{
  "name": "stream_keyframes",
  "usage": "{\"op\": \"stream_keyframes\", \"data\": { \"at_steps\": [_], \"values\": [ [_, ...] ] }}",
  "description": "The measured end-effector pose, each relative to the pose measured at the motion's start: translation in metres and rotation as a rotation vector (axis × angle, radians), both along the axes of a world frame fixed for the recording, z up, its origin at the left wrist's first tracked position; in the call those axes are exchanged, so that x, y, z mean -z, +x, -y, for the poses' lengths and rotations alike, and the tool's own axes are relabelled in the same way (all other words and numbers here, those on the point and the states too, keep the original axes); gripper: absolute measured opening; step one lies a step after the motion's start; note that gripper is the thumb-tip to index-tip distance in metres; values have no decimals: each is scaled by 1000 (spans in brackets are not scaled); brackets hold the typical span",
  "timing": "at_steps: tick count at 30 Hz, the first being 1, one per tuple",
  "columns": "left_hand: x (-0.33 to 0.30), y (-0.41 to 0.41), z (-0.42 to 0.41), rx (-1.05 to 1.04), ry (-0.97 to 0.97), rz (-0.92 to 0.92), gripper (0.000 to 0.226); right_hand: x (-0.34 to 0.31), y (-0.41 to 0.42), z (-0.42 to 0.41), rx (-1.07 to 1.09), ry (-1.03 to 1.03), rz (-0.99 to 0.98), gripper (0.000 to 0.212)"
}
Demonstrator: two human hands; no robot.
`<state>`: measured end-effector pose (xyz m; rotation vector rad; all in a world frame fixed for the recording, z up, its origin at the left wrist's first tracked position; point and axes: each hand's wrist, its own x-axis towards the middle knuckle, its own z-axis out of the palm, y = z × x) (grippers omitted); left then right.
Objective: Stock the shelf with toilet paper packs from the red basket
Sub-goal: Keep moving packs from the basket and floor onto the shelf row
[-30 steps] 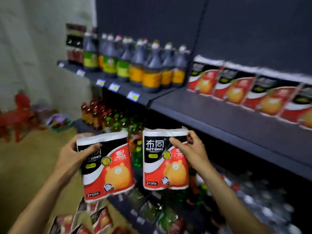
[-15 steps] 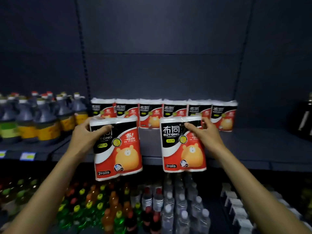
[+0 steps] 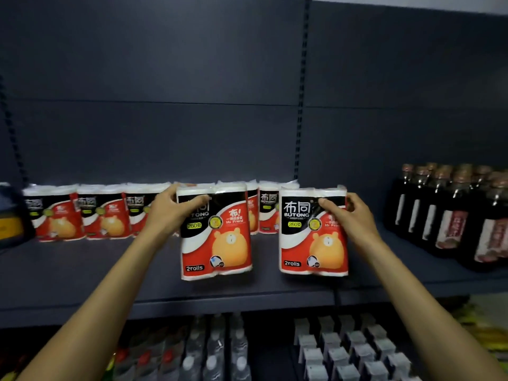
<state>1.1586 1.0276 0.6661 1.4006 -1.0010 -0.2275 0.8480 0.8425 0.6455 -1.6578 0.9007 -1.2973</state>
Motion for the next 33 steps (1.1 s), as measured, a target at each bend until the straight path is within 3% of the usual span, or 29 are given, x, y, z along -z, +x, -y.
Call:
{"op": "stream_keyframes", "data": {
  "at_steps": [16, 19, 33],
  "values": [
    [-23, -99, 209, 76, 55, 146, 44, 19, -94, 173, 124, 93, 60, 61],
    [-27, -108, 244, 87, 73, 228, 48, 21, -105, 190, 178, 95, 88, 51],
    [-6, -140, 375, 44, 166, 603, 57, 30, -112, 262, 155, 132, 114, 55]
  ]
}}
